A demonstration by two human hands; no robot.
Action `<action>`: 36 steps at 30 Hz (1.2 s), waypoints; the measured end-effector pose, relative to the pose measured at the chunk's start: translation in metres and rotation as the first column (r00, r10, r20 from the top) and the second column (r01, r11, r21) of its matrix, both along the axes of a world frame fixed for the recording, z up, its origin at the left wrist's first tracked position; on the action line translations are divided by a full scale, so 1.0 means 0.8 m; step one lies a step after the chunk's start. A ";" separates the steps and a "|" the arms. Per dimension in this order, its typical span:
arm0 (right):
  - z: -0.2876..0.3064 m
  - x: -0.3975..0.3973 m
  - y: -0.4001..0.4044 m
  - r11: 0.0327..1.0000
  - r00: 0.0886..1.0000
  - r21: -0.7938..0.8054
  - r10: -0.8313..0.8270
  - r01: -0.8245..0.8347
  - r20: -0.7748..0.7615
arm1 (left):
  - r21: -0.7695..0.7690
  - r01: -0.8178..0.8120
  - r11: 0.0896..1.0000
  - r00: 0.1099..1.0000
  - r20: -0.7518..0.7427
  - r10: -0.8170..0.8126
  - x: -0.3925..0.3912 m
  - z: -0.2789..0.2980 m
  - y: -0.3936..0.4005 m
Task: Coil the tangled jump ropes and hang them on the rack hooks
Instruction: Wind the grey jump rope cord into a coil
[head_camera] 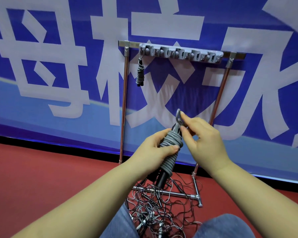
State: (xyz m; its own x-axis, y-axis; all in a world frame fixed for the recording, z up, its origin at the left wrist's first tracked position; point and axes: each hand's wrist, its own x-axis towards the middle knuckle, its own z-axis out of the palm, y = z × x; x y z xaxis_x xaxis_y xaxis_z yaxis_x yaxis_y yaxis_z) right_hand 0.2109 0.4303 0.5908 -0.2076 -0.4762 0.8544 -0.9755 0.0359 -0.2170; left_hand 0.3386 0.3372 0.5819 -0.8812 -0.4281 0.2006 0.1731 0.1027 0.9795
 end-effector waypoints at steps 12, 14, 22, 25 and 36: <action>0.031 0.009 -0.015 0.940 0.443 -0.252 0.332 -0.232 0.833 | 0.126 -0.091 0.988 0.993 -0.060 0.099 -0.009 0.019 -0.006; 0.025 0.006 -0.016 0.920 0.353 -0.294 0.373 -0.258 0.858 | 0.153 -0.078 0.985 0.995 -0.057 0.087 -0.007 0.017 -0.004; 0.007 0.000 -0.003 0.945 0.296 -0.134 0.225 -0.300 0.928 | -0.001 -0.200 0.980 0.980 0.019 0.200 -0.010 0.003 -0.009; 0.009 -0.008 0.002 0.956 0.521 0.155 -0.002 -0.250 0.853 | -0.166 -0.254 0.953 0.965 0.019 0.261 -0.006 0.004 -0.015; 0.047 -0.006 0.002 0.789 0.942 0.610 -0.147 -0.073 0.303 | -0.487 -0.218 0.846 0.965 0.023 0.262 0.007 -0.002 -0.015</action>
